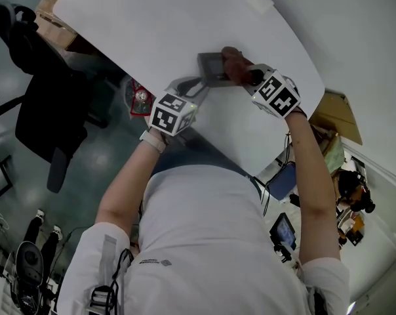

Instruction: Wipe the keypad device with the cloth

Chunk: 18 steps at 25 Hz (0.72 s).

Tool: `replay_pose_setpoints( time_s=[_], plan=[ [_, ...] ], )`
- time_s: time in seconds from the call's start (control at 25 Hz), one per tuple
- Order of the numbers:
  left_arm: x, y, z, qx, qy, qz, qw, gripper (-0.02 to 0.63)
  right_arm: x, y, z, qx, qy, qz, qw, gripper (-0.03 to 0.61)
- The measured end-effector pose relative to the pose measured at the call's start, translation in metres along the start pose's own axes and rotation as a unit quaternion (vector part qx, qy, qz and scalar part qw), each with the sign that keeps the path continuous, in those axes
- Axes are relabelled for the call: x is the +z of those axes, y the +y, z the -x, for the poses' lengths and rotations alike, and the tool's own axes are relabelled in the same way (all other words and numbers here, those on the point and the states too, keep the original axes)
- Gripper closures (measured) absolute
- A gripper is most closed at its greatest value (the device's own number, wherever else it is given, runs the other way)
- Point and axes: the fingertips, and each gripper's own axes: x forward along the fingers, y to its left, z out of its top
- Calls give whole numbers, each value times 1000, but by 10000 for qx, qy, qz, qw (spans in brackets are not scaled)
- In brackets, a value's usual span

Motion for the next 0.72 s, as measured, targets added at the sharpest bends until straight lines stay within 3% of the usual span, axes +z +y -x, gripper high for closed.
replay_pose_setpoints(
  time_s=[0.12,0.4,0.72],
  plan=[
    [0,1,0,-36,32,7,10000,506,-3,-6,-5,5,-158,-348,9993,537],
    [3,2,1,-54,17,105,9999,509,22,1,-27,274,-447,-531,9972,538],
    [6,1,1,-96,104,-71,9999,518,41,-12,-53,708,-942,-1672,9789,537]
  ],
)
